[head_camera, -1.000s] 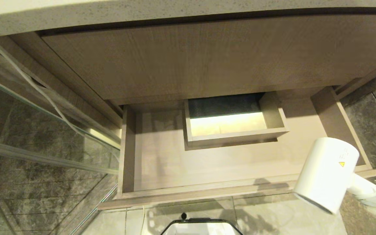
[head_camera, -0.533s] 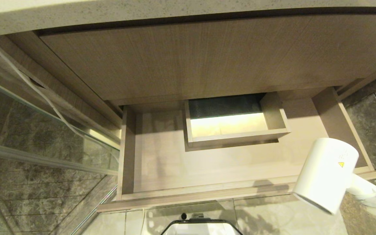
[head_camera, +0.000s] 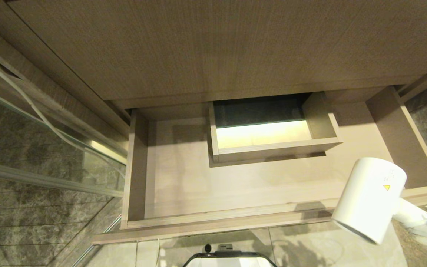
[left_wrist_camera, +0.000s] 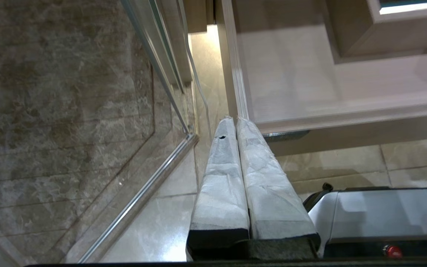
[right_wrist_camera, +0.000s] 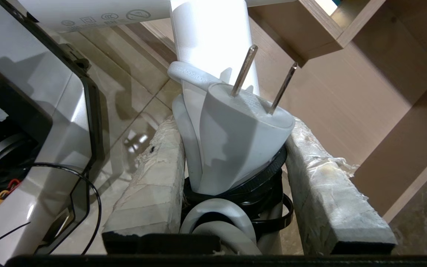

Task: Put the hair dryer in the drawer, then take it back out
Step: Put it into the drawer

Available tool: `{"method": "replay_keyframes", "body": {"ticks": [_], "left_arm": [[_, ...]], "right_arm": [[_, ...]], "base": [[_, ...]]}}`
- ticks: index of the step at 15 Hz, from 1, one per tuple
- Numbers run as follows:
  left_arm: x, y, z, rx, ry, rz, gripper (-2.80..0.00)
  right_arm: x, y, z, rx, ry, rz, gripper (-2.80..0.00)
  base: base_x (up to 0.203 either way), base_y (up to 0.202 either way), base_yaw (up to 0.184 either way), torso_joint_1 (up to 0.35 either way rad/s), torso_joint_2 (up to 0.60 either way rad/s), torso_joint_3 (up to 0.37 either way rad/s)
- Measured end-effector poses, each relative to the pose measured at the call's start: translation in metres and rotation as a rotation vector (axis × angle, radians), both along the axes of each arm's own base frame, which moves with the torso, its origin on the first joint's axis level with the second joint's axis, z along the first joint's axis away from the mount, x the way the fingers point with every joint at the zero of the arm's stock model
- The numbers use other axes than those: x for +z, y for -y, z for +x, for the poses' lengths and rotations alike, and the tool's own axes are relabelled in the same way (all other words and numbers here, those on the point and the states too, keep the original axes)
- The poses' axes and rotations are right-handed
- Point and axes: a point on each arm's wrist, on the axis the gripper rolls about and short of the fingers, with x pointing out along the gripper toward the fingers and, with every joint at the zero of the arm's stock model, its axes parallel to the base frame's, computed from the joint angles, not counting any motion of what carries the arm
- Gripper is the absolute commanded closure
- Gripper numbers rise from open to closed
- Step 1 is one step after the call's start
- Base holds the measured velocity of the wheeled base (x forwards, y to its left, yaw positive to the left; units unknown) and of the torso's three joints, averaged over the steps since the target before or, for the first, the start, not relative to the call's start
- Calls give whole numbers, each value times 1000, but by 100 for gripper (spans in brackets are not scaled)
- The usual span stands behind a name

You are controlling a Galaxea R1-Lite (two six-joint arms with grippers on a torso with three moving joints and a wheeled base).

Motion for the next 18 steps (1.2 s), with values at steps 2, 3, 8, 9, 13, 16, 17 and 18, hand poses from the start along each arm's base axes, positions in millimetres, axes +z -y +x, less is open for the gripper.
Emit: {"method": "replay_keyframes", "body": {"ticks": [2, 3, 8, 9, 13, 16, 17, 18], "left_arm": [[0, 0, 0, 0, 1, 0, 0], [0, 0, 0, 0, 1, 0, 0], [0, 0, 0, 0, 1, 0, 0], [0, 0, 0, 1, 1, 0, 0], [0, 0, 0, 0, 1, 0, 0], [0, 0, 0, 1, 1, 0, 0], [0, 0, 0, 1, 1, 0, 0], [0, 0, 0, 0, 1, 0, 0]], "right_arm": [[1, 0, 0, 0, 3, -1, 0], [3, 1, 1, -9, 11, -2, 0], [20, 9, 12, -88, 25, -6, 0], [21, 12, 16, -132, -9, 5, 0], [33, 29, 43, -399, -117, 68, 0], [41, 40, 66, -517, -155, 95, 0], [43, 43, 75, -536, -165, 115, 0], [46, 47, 83, -553, -169, 142, 0]], "base": [[0, 0, 0, -61, 108, 54], [0, 0, 0, -31, 48, 36], [0, 0, 0, -3, 6, 3], [0, 0, 0, 0, 0, 0], [0, 0, 0, 0, 0, 0], [0, 0, 0, 0, 0, 0], [0, 0, 0, 0, 0, 0], [0, 0, 0, 0, 0, 0]]}}
